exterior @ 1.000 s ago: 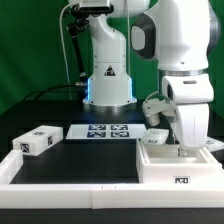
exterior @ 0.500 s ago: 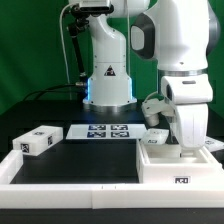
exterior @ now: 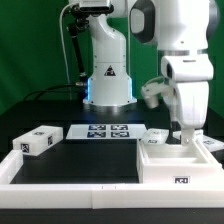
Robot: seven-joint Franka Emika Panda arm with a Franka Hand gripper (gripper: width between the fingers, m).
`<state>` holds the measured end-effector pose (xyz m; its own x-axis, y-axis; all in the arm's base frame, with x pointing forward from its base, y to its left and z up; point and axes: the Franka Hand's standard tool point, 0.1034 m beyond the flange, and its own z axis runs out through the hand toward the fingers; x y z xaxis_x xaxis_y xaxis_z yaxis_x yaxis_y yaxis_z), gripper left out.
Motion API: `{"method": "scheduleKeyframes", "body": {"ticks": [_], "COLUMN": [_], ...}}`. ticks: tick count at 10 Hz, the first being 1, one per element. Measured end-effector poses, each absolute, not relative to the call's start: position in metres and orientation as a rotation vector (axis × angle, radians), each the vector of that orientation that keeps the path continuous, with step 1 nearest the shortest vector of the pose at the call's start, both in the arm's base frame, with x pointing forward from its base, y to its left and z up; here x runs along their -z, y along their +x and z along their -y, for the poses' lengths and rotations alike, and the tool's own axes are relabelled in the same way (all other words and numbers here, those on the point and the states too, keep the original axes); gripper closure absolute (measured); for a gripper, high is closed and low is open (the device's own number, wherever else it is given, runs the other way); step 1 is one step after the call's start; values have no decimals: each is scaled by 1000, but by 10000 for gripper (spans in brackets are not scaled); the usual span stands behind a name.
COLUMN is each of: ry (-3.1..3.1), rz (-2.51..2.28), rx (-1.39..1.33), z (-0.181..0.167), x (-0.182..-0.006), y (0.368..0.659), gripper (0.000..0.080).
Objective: Assemble cabinet
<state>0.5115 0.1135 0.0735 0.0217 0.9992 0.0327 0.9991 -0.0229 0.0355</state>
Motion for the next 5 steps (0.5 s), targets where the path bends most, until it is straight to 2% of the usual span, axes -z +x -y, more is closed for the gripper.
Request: {"method": "scheduleKeyframes", "body": {"ticks": [2,3,5], "ry": [2219,2189,2139], "rz": [-2200,-2227,-2306], "rx": [-103,-130,-118], "z": [-124,-134,-159], "x": [-86,-86,-70], "y": [490,477,460], "gripper": [2,2,2]}}
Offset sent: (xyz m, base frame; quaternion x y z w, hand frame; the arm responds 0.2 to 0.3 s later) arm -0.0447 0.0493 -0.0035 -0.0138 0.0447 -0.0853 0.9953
